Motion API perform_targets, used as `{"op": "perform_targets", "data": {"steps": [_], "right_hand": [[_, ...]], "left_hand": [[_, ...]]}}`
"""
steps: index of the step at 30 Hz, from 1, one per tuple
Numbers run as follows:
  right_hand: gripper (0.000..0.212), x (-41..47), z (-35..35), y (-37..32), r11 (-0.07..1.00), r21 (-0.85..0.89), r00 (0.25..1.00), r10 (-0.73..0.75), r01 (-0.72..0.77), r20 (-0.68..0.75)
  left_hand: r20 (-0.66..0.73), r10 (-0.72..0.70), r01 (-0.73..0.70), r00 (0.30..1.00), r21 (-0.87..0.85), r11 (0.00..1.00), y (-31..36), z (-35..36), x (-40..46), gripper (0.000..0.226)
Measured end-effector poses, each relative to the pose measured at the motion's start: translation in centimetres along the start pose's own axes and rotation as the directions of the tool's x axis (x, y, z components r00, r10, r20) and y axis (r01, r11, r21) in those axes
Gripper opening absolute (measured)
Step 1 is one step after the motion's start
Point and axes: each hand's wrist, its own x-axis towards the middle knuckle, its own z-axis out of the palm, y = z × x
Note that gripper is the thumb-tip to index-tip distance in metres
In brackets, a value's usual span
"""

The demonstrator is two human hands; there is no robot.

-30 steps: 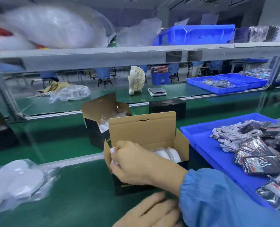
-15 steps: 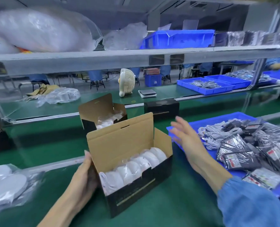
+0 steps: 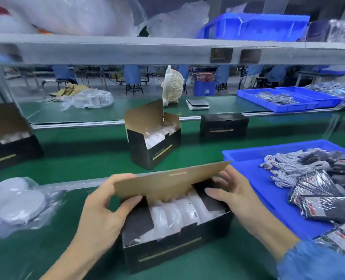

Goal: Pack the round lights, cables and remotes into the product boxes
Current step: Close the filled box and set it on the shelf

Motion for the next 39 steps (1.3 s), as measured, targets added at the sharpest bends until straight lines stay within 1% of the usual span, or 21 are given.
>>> {"op": "perform_targets", "data": {"steps": [1, 2, 3, 4, 5, 7, 8, 10, 14, 17, 19, 21, 23, 25, 27, 29, 31, 32, 34, 36, 39], "right_hand": [[0.045, -0.5, 0.2, 0.1, 0.995, -0.039, 0.994, -0.093, 0.091, -0.049], [0.035, -1.2, 0.3, 0.3, 0.985, -0.057, 0.985, -0.164, 0.161, -0.06], [0.017, -1.9, 0.5, 0.4, 0.979, -0.048, 0.98, -0.199, 0.198, -0.021], [0.01, -2.4, 0.7, 0.1, 0.977, -0.055, 0.979, -0.203, 0.204, 0.026], [0.028, -2.8, 0.7, 0.0, 0.981, -0.048, 0.982, -0.185, 0.186, 0.037], [0.049, -3.1, 0.5, 0.0, 0.986, -0.033, 0.986, -0.163, 0.164, 0.028], [0.05, -3.0, 0.5, -0.3, 0.986, -0.022, 0.986, -0.164, 0.164, 0.011], [0.045, -2.9, 0.5, -0.3, 0.983, -0.021, 0.983, -0.185, 0.185, -0.003], [0.029, -3.4, 0.0, -0.2, 0.966, -0.071, 0.968, -0.247, 0.249, 0.035], [0.021, -2.9, 0.3, -0.5, 0.936, -0.194, 0.956, -0.291, 0.294, 0.047], [0.021, -2.9, 0.4, -0.7, 0.932, -0.197, 0.952, -0.3, 0.305, 0.055], [0.023, -3.7, 0.0, -0.5, 0.926, -0.209, 0.947, -0.292, 0.315, 0.131], [0.021, -4.8, -0.4, -0.3, 0.895, -0.282, 0.931, -0.288, 0.345, 0.223], [0.021, -5.6, -0.4, -0.3, 0.82, -0.414, 0.915, -0.314, 0.396, 0.253], [0.027, -5.8, 0.1, -0.5, 0.647, -0.606, 0.882, -0.405, 0.463, 0.241], [0.03, -5.6, 0.8, -0.9, 0.422, -0.726, 0.794, -0.539, 0.543, 0.281], [0.021, -5.4, 1.9, -1.2, 0.258, -0.714, 0.675, -0.626, 0.651, 0.389], [0.017, -5.2, 2.6, -1.3, 0.209, -0.69, 0.626, -0.649, 0.693, 0.432], [0.014, -4.6, 3.7, -1.3, 0.188, -0.651, 0.585, -0.66, 0.736, 0.471], [0.014, -4.4, 4.2, -1.4, 0.211, -0.63, 0.587, -0.653, 0.748, 0.479], [0.01, -4.4, 3.8, -1.2, 0.219, -0.59, 0.557, -0.676, 0.777, 0.482]], "left_hand": [[0.021, 0.15, -0.151, 0.988, 0.019, 0.988, 0.2, -0.1, -0.7, 0.025], [0.077, 0.255, -0.256, 0.964, 0.011, 0.967, 0.4, -0.2, -1.7, 0.025], [0.131, 0.294, -0.296, 0.947, 0.0, 0.955, 0.5, -0.4, -2.5, 0.038], [0.17, 0.28, -0.285, 0.945, 0.004, 0.959, 0.4, -0.6, -3.0, 0.052], [0.172, 0.25, -0.256, 0.953, 0.013, 0.967, 0.4, -0.6, -3.3, 0.058], [0.089, 0.174, -0.17, 0.981, -0.051, 0.984, 1.2, 0.1, -3.6, 0.04], [0.042, 0.129, -0.125, 0.991, -0.086, 0.988, 1.6, 0.6, -3.7, 0.027], [0.029, 0.078, -0.074, 0.996, -0.122, 0.99, 2.3, 1.0, -3.9, 0.024], [0.141, 0.238, -0.241, 0.961, 0.004, 0.971, 1.3, 0.0, -4.1, 0.024], [0.131, 0.212, -0.212, 0.968, -0.016, 0.977, 1.0, -0.3, -3.9, 0.023], [0.142, 0.221, -0.221, 0.965, -0.016, 0.975, 0.8, -0.6, -3.7, 0.024], [0.206, 0.282, -0.296, 0.937, 0.039, 0.954, 0.3, -1.1, -3.8, 0.023], [0.261, 0.362, -0.409, 0.895, 0.151, 0.9, -0.4, -1.4, -4.1, 0.035], [0.257, 0.443, -0.505, 0.859, 0.282, 0.816, -0.7, -1.3, -4.1, 0.037], [0.281, 0.534, -0.603, 0.798, 0.358, 0.713, -0.9, -1.0, -4.2, 0.038], [0.311, 0.592, -0.669, 0.743, 0.374, 0.642, -1.2, -1.0, -4.2, 0.039], [0.299, 0.589, -0.66, 0.751, 0.349, 0.665, -1.3, -1.0, -4.4, 0.037], [0.286, 0.581, -0.647, 0.762, 0.335, 0.685, -1.3, -1.0, -4.5, 0.036], [0.267, 0.565, -0.625, 0.78, 0.32, 0.712, -1.2, -0.9, -4.6, 0.035], [0.255, 0.556, -0.612, 0.791, 0.314, 0.726, -1.2, -0.8, -4.7, 0.034], [0.245, 0.555, -0.607, 0.795, 0.307, 0.733, -1.2, -0.8, -4.6, 0.034]]}}
